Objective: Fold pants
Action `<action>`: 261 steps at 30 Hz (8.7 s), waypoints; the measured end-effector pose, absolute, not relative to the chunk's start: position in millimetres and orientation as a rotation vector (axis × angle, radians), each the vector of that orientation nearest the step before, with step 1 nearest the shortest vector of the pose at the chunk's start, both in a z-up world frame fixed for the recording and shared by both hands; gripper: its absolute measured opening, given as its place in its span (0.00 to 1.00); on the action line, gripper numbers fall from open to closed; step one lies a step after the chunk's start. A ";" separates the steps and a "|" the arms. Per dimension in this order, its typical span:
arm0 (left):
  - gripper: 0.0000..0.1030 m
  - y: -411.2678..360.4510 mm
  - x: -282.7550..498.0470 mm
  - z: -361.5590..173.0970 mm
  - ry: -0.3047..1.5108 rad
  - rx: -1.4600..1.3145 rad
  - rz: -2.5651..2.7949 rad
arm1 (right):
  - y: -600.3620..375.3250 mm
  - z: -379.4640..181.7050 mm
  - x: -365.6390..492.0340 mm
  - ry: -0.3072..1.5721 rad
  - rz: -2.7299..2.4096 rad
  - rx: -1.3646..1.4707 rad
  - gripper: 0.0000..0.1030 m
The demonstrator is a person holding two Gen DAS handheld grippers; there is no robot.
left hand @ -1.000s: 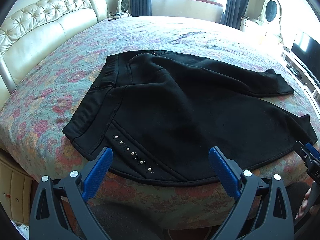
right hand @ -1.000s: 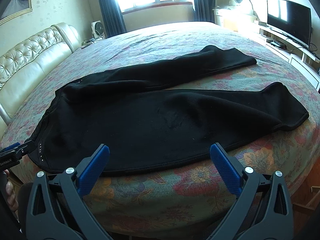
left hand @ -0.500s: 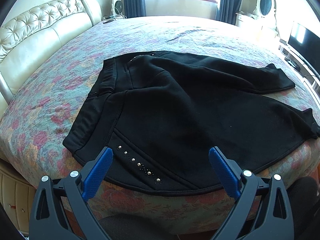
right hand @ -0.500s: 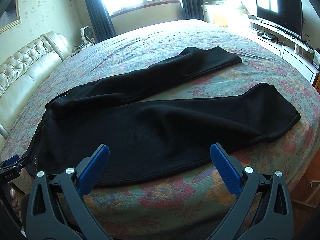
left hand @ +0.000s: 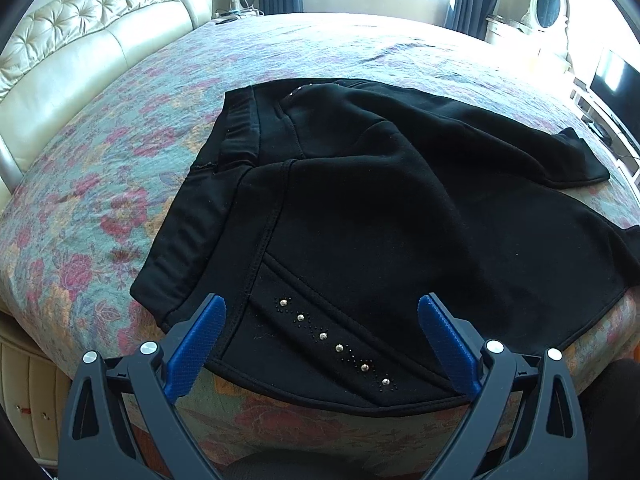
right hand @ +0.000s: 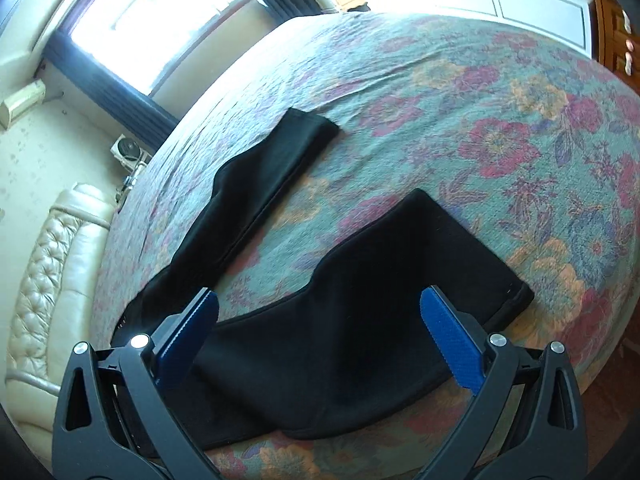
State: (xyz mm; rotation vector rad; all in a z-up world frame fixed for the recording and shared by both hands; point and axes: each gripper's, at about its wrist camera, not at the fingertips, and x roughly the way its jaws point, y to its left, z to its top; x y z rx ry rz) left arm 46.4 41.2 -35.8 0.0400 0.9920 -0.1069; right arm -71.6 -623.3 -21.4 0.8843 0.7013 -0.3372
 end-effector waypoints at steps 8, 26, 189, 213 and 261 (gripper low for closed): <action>0.93 36.4 54.8 -39.7 0.992 0.088 -0.057 | -702.2 -62.3 -72.2 0.734 -0.208 0.983 0.98; 0.93 27.7 70.5 -57.6 1.043 0.080 -0.015 | -690.2 -74.1 -48.0 0.957 -0.099 0.727 0.07; 0.16 156.1 362.5 -54.6 1.058 -0.369 -0.764 | -338.3 47.1 242.2 0.684 0.255 -0.173 0.07; 0.18 201.4 129.0 -55.0 0.928 -0.424 -0.862 | -322.8 9.7 17.1 0.706 0.249 -0.117 0.11; 0.79 180.1 15.2 -76.8 0.881 -1.114 -0.143 | -374.7 -43.3 -9.2 0.842 0.208 0.563 0.58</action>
